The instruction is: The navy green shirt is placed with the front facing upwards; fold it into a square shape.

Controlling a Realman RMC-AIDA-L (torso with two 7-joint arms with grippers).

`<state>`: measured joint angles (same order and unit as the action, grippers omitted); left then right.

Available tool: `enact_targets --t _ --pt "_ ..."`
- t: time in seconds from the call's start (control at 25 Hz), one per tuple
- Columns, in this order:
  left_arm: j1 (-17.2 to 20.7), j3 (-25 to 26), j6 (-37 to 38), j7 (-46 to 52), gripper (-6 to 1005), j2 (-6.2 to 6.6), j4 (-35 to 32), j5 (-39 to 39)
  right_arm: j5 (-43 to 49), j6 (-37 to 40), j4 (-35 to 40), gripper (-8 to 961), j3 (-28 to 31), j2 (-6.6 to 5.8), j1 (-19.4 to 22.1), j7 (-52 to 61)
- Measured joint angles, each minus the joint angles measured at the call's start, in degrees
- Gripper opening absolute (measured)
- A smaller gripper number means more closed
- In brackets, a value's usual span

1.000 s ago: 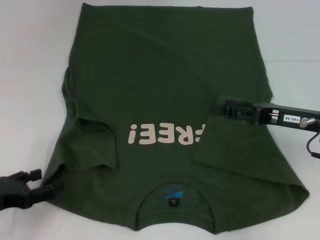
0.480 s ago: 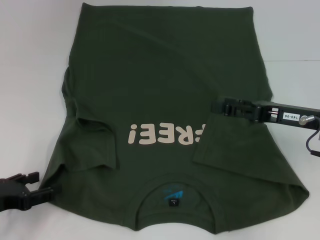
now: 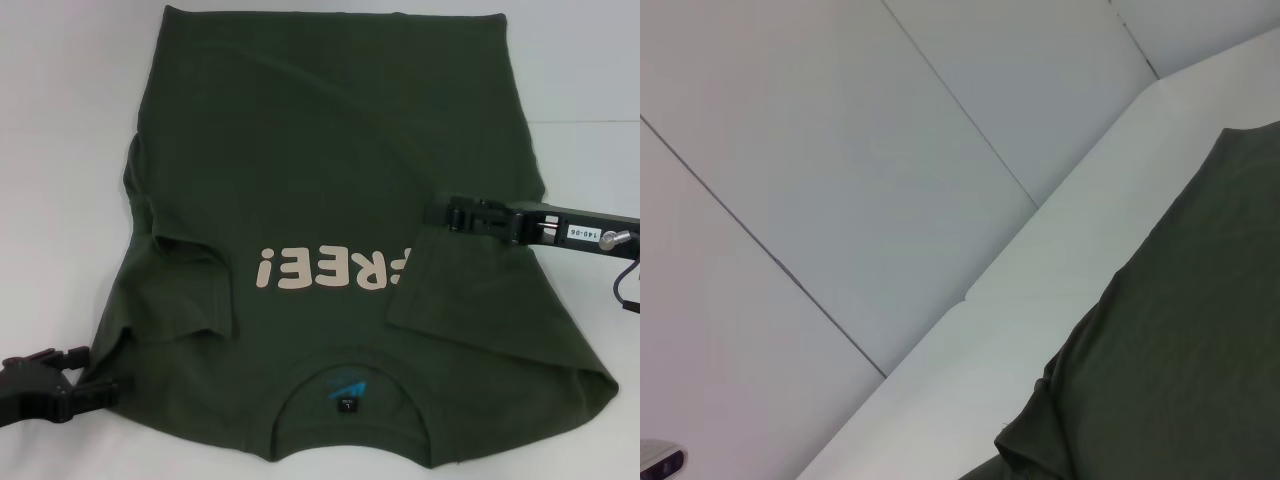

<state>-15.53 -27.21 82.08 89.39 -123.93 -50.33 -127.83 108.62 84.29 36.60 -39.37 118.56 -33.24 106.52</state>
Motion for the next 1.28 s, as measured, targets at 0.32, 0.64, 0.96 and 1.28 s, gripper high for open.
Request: enact_targets --t 0.32,0.64,0.96,1.28 --pt "-0.77 -3.14 0.4 0.2 862 -0.07 0.99 -0.04 0.0 0.0 0.18 915 0.05 -0.04 -0.07 0.0" --pt "-1.7 -4.62 0.56 0.25 862 -0.02 1.46 -0.04 0.0 0.0 0.23 915 0.15 -0.03 0.02 0.0" --pt "-1.05 -4.36 1.36 1.48 862 -0.04 -0.87 -0.04 0.0 0.0 -0.01 915 0.75 -0.07 0.1 -0.22" --pt "-0.31 -1.77 1.52 1.73 861 -0.05 -2.65 -0.04 0.01 -0.23 -0.13 915 0.79 -0.11 0.05 -0.36"
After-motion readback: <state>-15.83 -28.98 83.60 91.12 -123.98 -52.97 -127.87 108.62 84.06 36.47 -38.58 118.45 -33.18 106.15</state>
